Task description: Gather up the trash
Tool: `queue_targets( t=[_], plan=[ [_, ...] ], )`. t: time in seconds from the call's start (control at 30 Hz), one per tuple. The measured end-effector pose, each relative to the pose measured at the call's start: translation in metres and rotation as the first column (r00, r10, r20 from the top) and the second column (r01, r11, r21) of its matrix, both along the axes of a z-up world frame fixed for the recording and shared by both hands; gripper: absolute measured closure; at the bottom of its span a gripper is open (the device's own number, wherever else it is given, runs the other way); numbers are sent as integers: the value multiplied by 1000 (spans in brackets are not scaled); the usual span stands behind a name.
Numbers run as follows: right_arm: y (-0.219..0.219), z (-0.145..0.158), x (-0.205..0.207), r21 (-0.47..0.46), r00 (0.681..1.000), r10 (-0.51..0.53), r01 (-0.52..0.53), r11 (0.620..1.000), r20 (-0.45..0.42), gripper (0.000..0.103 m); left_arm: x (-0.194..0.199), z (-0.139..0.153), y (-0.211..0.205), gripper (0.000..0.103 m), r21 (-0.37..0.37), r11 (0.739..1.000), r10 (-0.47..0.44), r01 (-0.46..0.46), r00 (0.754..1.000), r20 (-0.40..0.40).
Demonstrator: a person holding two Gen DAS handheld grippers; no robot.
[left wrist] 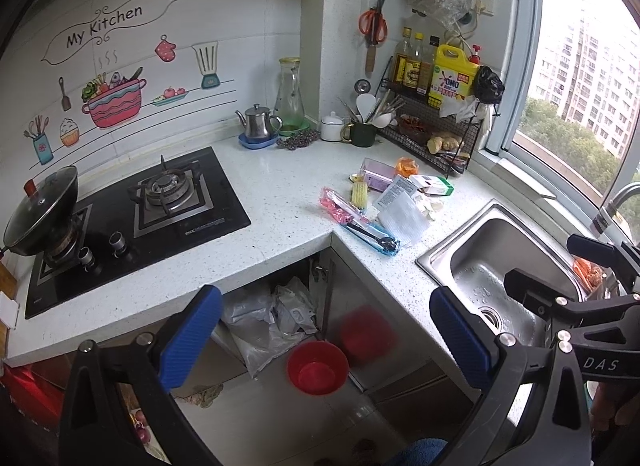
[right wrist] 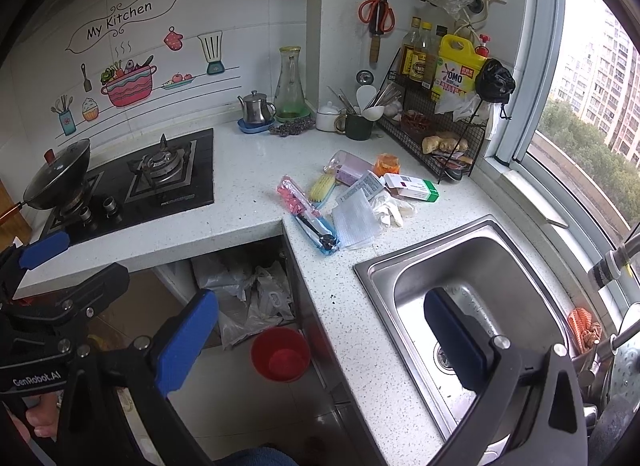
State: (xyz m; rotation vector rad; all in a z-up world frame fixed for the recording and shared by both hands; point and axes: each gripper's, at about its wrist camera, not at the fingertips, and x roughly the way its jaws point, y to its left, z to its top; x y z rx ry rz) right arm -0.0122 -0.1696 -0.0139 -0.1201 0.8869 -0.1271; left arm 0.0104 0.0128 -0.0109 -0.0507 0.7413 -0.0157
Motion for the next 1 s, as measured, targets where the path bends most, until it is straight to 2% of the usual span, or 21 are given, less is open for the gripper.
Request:
queue_targets(
  t=[0.23, 0.33, 0.5, 0.67, 0.73, 1.0],
  plan=[
    [7, 2, 4, -25, 1000, 16, -16, 1000, -8, 0, 5, 4, 5, 0, -3, 998, -59, 59, 998, -12],
    [9, 2, 9, -56, 1000, 27, -28, 998, -8, 0, 14, 3, 9, 0, 0, 998, -59, 59, 998, -25],
    [4, -2, 26, -53, 999, 41, -41, 998, -11, 0, 37, -2, 17, 0, -28, 997, -72, 71, 997, -37],
    [-3, -16, 55, -42, 997, 68, -70, 997, -34, 0, 73, -17, 23, 0, -8, 998, -57, 57, 996, -63],
    [-6, -24, 72, -45, 995, 86, -88, 995, -55, 0, 94, -27, 27, 0, -26, 998, -52, 50, 995, -83],
    [-17, -75, 157, 11, 968, 175, -176, 984, -182, 0, 181, -73, 28, 0, -44, 999, -37, 28, 975, -218]
  ],
)
